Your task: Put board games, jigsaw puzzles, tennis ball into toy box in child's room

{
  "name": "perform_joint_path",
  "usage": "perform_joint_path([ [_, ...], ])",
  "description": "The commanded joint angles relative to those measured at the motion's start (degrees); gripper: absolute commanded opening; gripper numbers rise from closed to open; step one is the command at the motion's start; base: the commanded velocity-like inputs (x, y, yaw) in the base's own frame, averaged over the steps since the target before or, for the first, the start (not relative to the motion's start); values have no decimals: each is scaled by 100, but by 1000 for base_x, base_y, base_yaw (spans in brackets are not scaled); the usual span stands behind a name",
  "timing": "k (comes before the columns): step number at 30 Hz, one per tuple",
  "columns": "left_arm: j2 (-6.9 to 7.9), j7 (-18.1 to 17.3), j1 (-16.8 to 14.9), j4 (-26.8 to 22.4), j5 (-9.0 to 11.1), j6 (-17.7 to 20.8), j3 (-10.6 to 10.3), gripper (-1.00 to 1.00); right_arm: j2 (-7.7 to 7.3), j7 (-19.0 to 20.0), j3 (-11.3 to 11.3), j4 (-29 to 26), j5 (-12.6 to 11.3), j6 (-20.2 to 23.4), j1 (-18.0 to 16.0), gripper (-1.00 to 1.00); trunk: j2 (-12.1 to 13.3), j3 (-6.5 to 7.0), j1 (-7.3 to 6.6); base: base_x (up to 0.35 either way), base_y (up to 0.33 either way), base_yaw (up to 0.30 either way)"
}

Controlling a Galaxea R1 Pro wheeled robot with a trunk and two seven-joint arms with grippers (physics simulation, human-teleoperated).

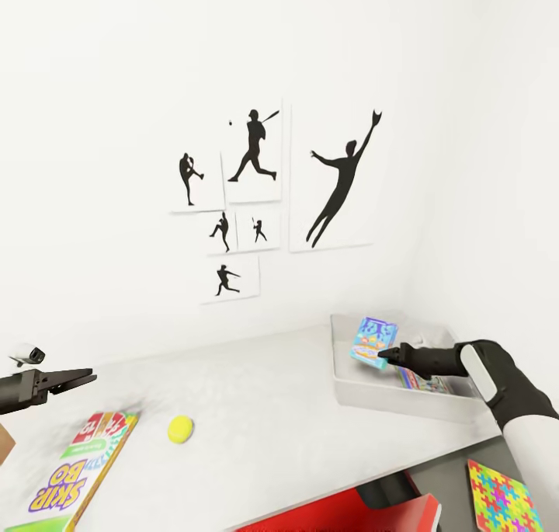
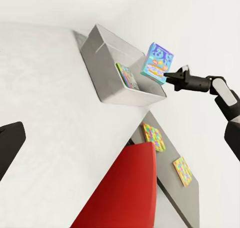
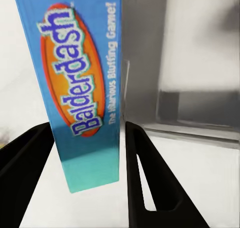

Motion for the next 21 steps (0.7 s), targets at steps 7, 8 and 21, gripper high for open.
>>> perform_joint_path([
  [7,2,-23,-6,0,-10,61,-1,100,6,54,100,129,41,24,-30,-100,-15,-79,4,0,0,0],
  [8,2,-23,-6,0,-10,61,-1,100,6,54,101,152,41,24,-34,-100,-15,-89,4,0,0,0],
  [21,2,-23,-4,0,-7,61,-1,100,4,54,97,265,58,24,-59,-100,-15,-210,4,0,0,0],
])
